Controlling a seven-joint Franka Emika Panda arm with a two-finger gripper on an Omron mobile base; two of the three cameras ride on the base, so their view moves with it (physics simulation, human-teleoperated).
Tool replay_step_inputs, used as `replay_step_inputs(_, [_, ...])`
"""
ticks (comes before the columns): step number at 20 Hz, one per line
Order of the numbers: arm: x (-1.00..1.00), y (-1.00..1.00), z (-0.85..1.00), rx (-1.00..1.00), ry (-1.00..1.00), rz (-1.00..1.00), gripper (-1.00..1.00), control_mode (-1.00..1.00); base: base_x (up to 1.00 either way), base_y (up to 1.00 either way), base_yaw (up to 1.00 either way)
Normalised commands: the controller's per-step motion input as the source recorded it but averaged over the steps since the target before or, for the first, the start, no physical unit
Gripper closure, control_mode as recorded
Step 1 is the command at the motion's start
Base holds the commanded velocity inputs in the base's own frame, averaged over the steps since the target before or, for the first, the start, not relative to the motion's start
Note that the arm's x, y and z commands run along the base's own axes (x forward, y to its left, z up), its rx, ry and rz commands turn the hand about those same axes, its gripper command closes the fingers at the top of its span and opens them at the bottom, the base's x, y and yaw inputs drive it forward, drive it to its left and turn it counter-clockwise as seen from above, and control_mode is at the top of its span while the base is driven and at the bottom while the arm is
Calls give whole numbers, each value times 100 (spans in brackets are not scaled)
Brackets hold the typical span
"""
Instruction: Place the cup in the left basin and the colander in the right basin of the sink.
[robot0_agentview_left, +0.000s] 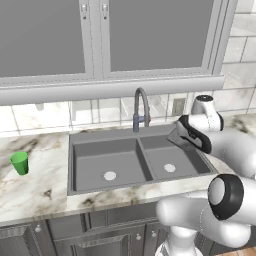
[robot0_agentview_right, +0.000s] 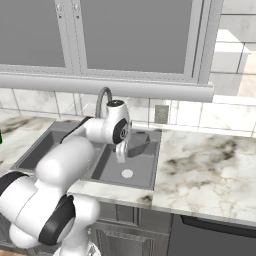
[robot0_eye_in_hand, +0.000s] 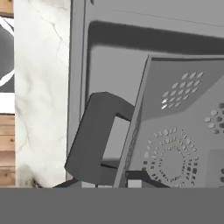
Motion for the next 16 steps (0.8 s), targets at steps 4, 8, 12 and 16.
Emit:
replay_step_inputs(4, [35,23,-1,11,2,17,100,-100,0,0,0])
replay_step_inputs(8, [19,19,-11,1,0,13,100,-100,0,0,0])
replay_step_inputs(12, [12,26,-38,0,0,8,100,-100,0,0,0])
replay_step_inputs(16, [16,13,-55,0,0,7,100,-100,0,0,0])
